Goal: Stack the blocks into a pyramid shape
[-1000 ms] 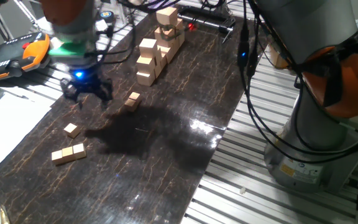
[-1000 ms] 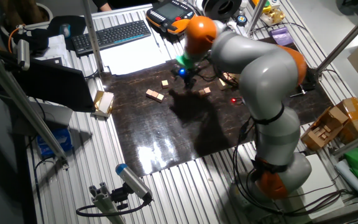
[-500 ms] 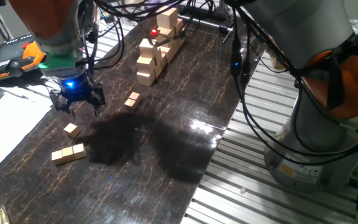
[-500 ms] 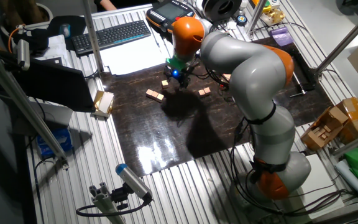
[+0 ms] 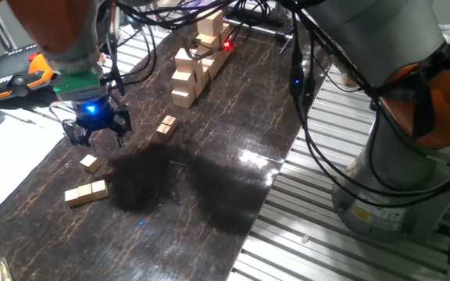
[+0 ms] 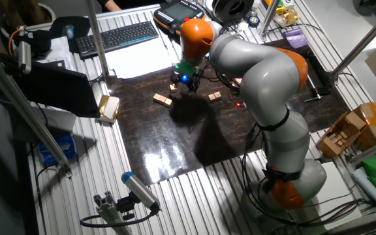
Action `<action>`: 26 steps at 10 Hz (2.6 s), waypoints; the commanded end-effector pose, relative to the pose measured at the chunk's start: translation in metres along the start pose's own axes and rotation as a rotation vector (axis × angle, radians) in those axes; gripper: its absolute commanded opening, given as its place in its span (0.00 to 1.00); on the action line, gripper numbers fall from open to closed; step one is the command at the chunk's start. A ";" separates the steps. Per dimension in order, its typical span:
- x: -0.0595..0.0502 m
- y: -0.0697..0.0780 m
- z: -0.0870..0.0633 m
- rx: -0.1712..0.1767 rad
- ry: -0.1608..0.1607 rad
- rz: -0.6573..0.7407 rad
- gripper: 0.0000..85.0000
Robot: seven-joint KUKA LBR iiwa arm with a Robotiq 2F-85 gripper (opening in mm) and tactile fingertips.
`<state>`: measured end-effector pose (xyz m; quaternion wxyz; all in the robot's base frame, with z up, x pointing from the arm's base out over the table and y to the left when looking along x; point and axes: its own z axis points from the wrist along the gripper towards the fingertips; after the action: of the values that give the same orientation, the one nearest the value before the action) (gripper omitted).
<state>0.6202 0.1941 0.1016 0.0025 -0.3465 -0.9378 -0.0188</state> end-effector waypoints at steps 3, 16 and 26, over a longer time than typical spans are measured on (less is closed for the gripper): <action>-0.001 0.005 0.001 0.003 0.046 -0.698 0.80; -0.033 0.055 0.054 -0.014 0.018 -0.831 0.76; -0.029 0.046 0.060 0.040 -0.025 -0.776 0.37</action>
<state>0.6728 0.2119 0.0425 -0.0095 0.0342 -0.9994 0.0047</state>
